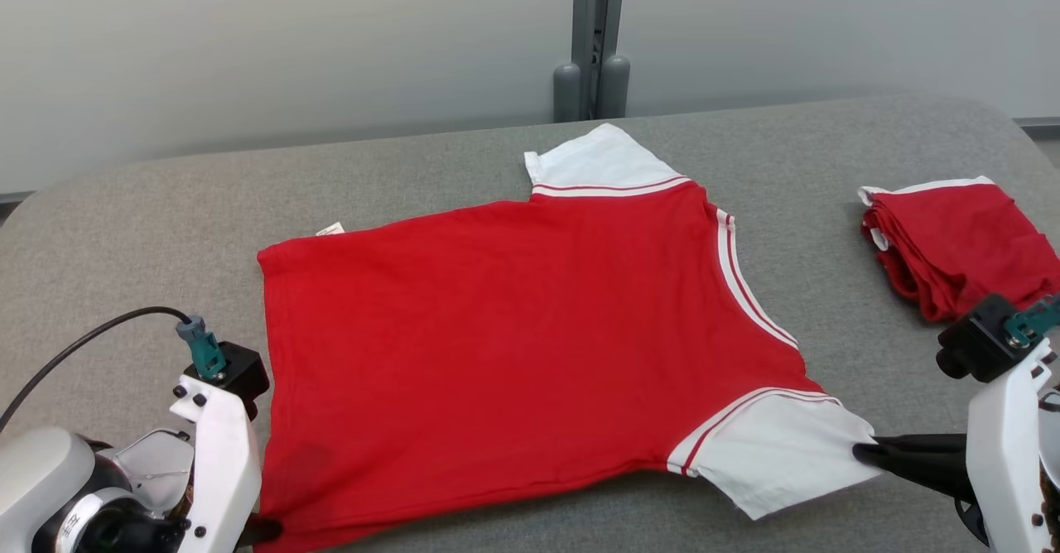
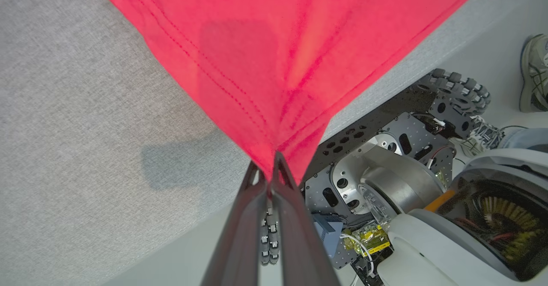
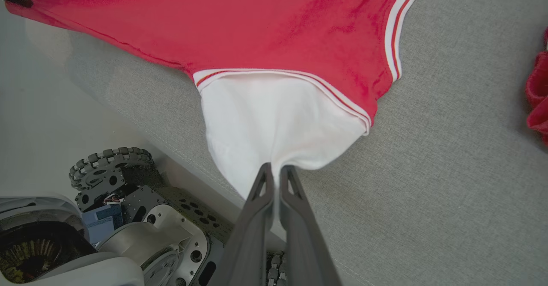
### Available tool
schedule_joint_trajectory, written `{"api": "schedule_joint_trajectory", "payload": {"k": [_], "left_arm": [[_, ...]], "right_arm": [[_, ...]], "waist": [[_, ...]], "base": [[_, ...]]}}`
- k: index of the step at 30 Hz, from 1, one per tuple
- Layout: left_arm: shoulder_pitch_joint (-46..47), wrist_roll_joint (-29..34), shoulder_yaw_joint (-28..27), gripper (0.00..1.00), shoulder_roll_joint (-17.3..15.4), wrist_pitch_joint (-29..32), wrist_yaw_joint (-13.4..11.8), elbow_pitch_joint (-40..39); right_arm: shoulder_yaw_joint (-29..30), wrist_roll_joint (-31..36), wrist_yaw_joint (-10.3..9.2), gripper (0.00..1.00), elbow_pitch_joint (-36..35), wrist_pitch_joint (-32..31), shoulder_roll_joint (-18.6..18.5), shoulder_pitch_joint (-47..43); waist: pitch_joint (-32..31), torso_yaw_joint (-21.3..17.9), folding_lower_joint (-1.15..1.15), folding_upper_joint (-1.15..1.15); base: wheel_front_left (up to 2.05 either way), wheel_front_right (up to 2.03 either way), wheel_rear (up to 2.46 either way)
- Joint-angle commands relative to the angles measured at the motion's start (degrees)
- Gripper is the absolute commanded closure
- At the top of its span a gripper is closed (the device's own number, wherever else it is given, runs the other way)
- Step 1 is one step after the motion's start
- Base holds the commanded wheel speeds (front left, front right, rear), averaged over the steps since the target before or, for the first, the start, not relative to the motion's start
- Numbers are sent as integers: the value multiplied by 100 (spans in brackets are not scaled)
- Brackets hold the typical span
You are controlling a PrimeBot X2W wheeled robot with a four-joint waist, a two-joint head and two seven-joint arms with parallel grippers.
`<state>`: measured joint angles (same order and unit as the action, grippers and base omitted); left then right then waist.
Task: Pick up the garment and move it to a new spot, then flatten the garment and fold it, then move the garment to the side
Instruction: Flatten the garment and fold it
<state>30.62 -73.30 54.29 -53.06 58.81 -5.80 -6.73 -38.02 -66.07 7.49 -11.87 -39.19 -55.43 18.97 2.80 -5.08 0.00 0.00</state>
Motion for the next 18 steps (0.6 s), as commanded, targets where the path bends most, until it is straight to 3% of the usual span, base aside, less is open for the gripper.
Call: {"api": "schedule_joint_trajectory", "payload": {"k": [1,4,11,18], "left_arm": [[15,-5,-43,100,-4,23,-77,-46],[154,-23,-93,100,49,76,-164,-61],[687,22,-236,100,380,231,-268,441],[1150,-65,-362,100,756,333,-261,1123]], "right_arm": [[150,42,1,100,-64,-174,81,-70],[408,82,1,100,-40,-508,270,2],[985,49,1,100,868,-1411,1165,725],[1350,232,1,100,1590,-1846,1622,1322]], "waist": [[125,62,0,0],[273,111,0,0],[758,280,0,0],[1078,398,0,0]], "base": [[0,0,0],[0,0,0],[0,0,0],[0,0,0]]}}
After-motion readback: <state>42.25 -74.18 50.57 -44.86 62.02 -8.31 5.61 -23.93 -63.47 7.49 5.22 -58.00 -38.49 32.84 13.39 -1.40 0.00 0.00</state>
